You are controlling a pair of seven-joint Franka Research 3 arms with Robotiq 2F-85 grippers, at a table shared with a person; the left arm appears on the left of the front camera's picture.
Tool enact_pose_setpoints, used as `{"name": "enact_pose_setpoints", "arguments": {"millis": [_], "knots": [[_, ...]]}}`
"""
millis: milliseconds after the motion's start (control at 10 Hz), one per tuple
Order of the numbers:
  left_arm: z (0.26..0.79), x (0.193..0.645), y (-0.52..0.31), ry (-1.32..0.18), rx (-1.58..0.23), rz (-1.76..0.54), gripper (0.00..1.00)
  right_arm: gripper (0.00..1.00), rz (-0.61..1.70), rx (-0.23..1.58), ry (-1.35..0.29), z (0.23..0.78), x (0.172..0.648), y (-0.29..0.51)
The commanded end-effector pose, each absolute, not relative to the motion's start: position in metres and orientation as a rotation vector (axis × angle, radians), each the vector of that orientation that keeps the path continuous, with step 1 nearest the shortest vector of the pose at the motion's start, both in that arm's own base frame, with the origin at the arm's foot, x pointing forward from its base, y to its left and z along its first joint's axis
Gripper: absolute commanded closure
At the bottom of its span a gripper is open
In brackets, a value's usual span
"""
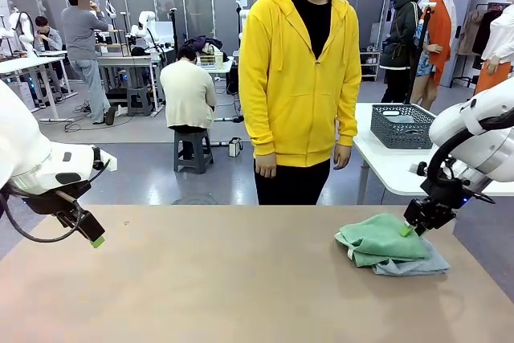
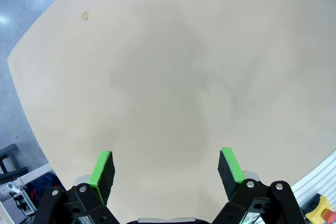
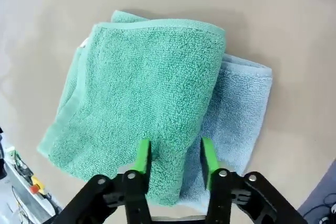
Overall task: Fold the towels and place them in the basket.
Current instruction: Stack the folded Towel with hook on the right side of the table.
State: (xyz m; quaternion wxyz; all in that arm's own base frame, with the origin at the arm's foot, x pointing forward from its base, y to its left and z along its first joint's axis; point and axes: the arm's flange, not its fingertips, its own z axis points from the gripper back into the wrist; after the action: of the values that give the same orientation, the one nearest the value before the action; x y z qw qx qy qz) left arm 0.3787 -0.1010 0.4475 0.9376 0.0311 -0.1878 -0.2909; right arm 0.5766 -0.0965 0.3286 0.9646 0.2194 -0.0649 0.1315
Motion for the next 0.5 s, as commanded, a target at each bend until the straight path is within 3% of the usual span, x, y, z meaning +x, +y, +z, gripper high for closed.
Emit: {"name": "enact_pose_setpoints", "arguments": {"millis": [0, 200, 300, 400], "knots": [[0.448, 0.378, -0.102, -0.384, 0.074, -0.591, 0.00, 0.00, 0.237, 0.398, -0.138, 0.340, 0.568, -0.093], [0.448, 0.378, -0.102, -0.384, 0.074, -0.591, 0.00, 0.00, 0.239, 0.376, -0.164, 0.361, 0.564, -0.091], [0.448, 0.378, -0.102, -0.384, 0.074, -0.591, 0.00, 0.09, 0.246, 0.363, -0.172, 0.371, 0.562, -0.087], [0.448, 0.378, -0.102, -0.384, 0.074, -0.591, 0.00, 0.00, 0.247, 0.353, -0.172, 0.376, 0.561, -0.084]]}}
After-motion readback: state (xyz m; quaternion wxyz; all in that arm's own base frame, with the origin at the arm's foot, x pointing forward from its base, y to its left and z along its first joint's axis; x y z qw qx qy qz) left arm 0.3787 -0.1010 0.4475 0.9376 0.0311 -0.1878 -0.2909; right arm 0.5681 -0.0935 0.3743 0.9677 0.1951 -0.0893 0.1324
